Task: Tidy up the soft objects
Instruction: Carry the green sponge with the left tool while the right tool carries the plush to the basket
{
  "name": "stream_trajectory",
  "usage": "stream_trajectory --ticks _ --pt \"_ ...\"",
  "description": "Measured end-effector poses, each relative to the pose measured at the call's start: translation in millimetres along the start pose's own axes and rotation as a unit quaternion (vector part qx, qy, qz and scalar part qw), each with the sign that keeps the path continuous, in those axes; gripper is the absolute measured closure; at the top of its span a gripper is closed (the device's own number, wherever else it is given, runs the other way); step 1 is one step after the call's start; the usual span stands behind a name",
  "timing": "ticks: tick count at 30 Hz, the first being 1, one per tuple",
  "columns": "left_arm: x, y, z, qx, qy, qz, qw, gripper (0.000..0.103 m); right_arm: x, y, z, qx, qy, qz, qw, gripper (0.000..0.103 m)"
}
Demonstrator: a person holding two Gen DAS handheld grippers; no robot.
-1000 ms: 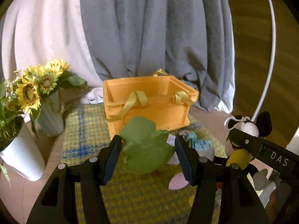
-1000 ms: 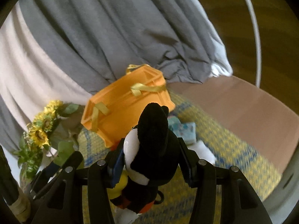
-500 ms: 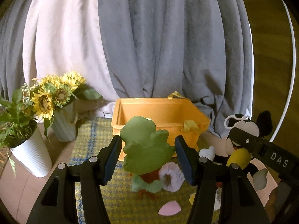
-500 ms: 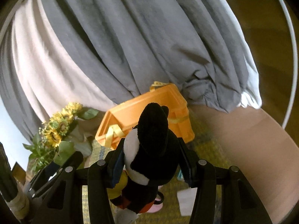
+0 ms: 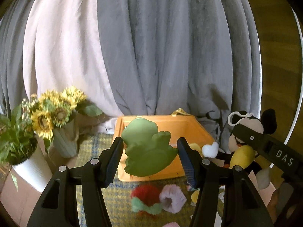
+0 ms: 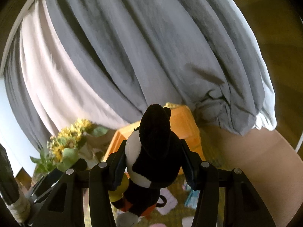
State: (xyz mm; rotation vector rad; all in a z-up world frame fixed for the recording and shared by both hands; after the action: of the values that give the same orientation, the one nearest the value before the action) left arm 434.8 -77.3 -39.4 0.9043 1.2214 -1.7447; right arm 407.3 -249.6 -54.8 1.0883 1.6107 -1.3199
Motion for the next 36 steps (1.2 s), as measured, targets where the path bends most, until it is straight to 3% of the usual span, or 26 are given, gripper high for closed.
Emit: stream_trajectory --ticks 10,22,30,36 --pt "-19 32 7 0.014 0.008 0.002 0.9999 0.045 -30 23 6 0.008 -0.010 0.027 1.000 0.050" --pt "-47 79 4 0.012 0.011 0.005 0.9999 0.045 -65 81 3 0.002 -0.020 0.037 0.999 0.050" --pt "-51 121 -7 0.001 0.017 -0.011 0.9998 0.045 -72 127 -2 -0.004 -0.024 0.019 1.000 0.050" --pt "-41 158 -19 -0.007 0.019 -0.044 0.9988 0.045 -58 170 -4 -0.015 -0.026 -0.022 0.999 0.050"
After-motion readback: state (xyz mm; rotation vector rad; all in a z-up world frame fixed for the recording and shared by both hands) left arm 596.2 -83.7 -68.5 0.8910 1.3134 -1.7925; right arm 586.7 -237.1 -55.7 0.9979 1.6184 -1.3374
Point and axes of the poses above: each gripper's, at about its wrist camera, not at the fingertips, and y roughly the way its jaws point, z to its right, x to its underside, the point moved 10 cm from there along y, roughly the way its jaws point, and after that the axes turned 15 degrees about -y, right-handed, at the moved point
